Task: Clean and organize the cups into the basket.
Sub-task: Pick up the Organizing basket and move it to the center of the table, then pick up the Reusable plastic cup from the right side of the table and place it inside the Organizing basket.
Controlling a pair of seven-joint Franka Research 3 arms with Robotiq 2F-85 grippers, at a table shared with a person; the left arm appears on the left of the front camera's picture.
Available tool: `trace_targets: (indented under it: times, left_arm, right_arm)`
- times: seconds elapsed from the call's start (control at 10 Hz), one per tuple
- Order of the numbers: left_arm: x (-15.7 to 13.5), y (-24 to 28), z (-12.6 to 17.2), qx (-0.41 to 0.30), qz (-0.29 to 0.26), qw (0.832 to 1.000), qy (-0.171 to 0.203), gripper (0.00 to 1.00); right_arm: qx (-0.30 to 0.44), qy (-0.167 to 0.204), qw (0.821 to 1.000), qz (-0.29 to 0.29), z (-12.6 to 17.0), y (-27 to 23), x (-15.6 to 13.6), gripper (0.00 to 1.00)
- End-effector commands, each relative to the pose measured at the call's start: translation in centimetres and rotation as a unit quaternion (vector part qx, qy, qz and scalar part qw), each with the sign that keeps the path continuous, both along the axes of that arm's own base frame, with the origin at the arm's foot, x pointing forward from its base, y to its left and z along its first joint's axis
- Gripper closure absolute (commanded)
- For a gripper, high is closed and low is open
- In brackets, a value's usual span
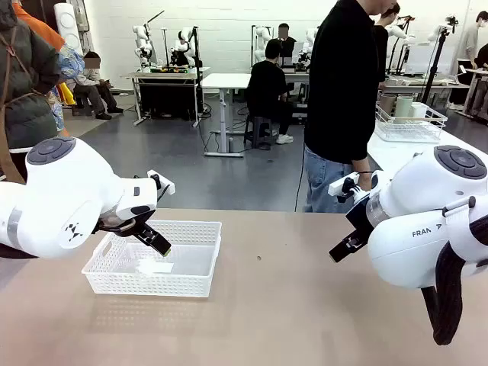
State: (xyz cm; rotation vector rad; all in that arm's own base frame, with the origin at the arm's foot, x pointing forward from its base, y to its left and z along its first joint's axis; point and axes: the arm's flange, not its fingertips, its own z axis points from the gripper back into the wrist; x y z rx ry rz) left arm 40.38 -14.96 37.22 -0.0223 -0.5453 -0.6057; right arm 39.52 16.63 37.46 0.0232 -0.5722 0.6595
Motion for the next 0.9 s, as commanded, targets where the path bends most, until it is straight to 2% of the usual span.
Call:
trace_targets:
  times: [0.0, 0.8]
  left_arm:
    - [-0.01, -0.01, 0.0, 0.0, 0.0, 1.0, 0.0, 0.0]
    - [-0.01, -0.01, 0.0, 0.0, 0.0, 1.0, 0.0, 0.0]
  right_arm:
    - [0.0, 0.0, 1.0, 0.0, 0.0, 0.0, 0.0, 0.0]
    - [0.0, 0.0, 1.0, 0.0, 0.0, 0.0, 0.0, 0.0]
